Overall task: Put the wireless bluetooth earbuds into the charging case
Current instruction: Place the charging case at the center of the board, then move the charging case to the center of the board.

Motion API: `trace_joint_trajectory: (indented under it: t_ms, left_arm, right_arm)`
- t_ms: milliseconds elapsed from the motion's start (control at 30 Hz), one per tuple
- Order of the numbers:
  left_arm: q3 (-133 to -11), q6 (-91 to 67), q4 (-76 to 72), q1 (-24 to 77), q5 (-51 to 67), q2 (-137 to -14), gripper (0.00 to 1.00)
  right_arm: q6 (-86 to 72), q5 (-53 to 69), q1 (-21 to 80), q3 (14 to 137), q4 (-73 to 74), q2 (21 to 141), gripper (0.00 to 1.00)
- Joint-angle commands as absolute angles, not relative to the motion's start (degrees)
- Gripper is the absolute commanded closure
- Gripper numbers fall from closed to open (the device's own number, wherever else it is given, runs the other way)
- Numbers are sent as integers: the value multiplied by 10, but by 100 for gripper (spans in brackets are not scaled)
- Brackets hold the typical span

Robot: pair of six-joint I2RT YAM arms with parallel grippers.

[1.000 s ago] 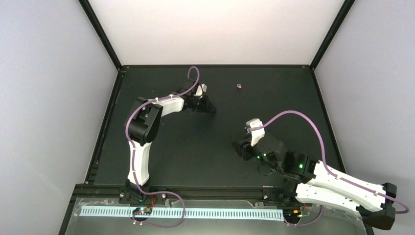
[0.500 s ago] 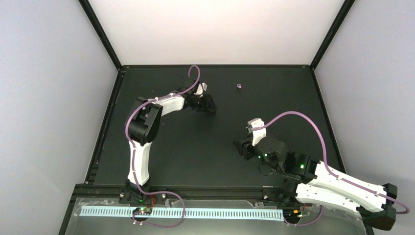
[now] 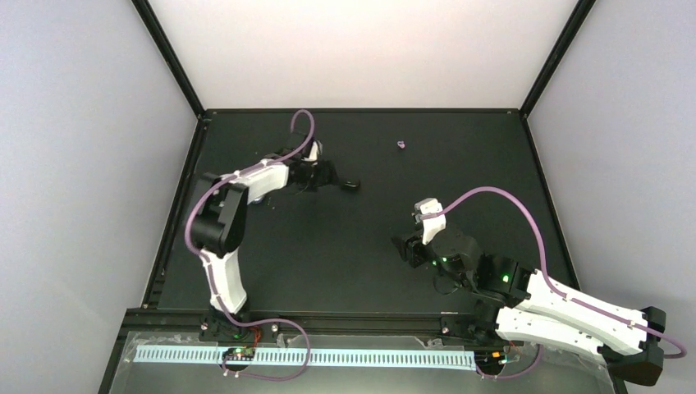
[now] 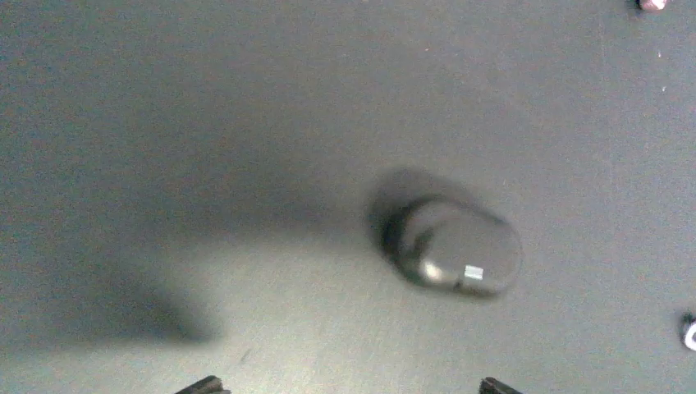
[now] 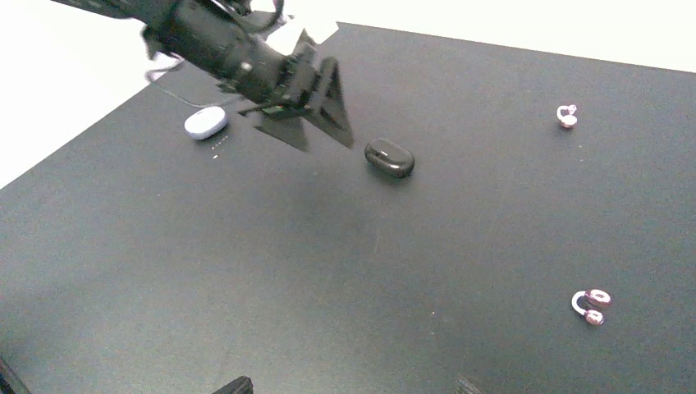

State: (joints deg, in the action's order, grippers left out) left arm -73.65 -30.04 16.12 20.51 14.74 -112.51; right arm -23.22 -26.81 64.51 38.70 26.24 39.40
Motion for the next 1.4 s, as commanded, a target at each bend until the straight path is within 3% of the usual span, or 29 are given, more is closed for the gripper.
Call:
trace_joint_trajectory:
  t_ms: [0,33,200,400,533,933,1367]
  left_arm:
    - [-698,-285,219,200,39,-973,7]
    - [-688,-283,230,199,7,-942,2]
    - [-624,-271,243,155,-133,-850,1]
    - [-632,-283,302,26,-60,-894,1]
    - [-645,-280,294,-9,-31,-949,1]
    - [-724,-249,298,-19,-38,-1072,3]
    - [-668,-267,267,5,18,-1062,17]
  right_arm:
    - [-228,-275,643,397,255,390,37]
    - [-227,-273,643,396,251,390,37]
    - [-225,-257,643,390,234,397,37]
    - [-228,-242,643,388,233,393,37]
    - [-231,-237,643,390,239,384,36]
    - [-236,-235,643,410,268,375,36]
    - [-238,-231,643,414,266,384,36]
